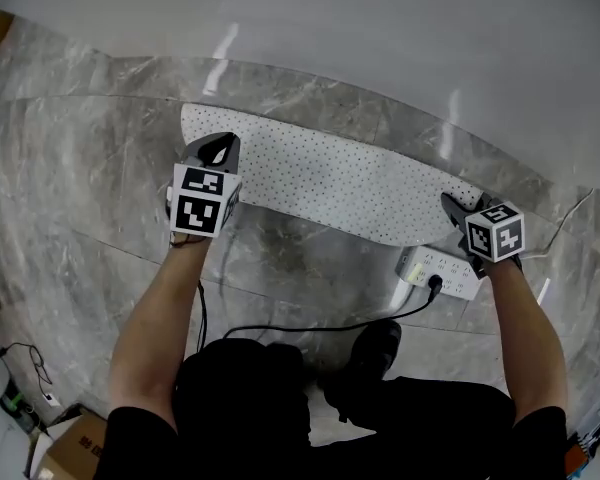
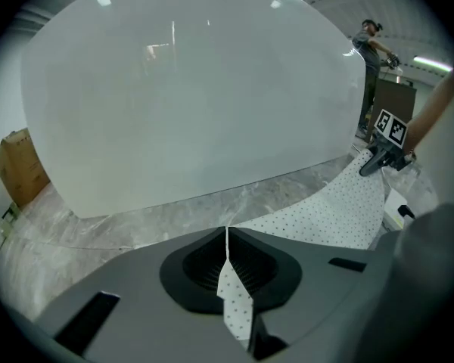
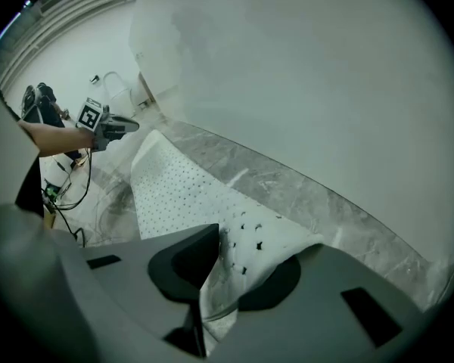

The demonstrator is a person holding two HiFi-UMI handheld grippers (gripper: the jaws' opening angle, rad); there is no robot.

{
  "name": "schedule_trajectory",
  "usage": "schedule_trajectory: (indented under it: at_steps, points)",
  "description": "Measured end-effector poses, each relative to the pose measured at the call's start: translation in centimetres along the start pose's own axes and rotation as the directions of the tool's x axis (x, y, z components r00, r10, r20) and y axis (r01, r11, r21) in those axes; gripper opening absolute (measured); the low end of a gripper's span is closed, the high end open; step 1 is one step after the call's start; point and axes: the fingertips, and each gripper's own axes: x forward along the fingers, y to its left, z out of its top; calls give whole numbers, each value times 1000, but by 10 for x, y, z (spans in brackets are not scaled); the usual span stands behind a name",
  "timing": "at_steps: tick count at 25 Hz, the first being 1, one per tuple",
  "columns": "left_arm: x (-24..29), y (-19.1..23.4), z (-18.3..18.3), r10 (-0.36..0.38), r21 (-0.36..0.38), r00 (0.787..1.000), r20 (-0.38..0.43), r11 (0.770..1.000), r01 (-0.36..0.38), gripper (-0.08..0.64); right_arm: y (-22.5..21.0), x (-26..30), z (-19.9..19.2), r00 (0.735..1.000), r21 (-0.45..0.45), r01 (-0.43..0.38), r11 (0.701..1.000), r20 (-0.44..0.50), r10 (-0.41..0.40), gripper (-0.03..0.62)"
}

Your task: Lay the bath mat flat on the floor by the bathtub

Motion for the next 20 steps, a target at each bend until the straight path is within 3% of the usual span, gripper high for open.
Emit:
schedule_trajectory:
  at_steps: [3, 8, 12, 17, 20]
  points:
    - [1, -17, 6, -42, 51, 999, -12, 998, 43, 18, -7, 4, 0, 1000, 9, -7, 1000, 16, 7, 81]
    - [11, -76, 9, -197, 113, 980, -35, 973, 199, 20, -9, 1, -8, 994, 77, -71, 995, 83, 65, 101]
    - [19, -124, -9, -315, 134, 944, -94, 936, 326, 21, -16, -13, -25, 991, 108, -96, 990, 101, 85, 133]
    - [23, -172, -32, -409, 175, 894, -184, 881, 440, 78, -53, -42, -45, 993, 230, -2, 973, 118, -26, 150]
    - [20, -201, -32, -458, 195, 867, -197, 848, 493, 92, -55, -58, -39, 979, 316, -4, 949, 194, -61, 149]
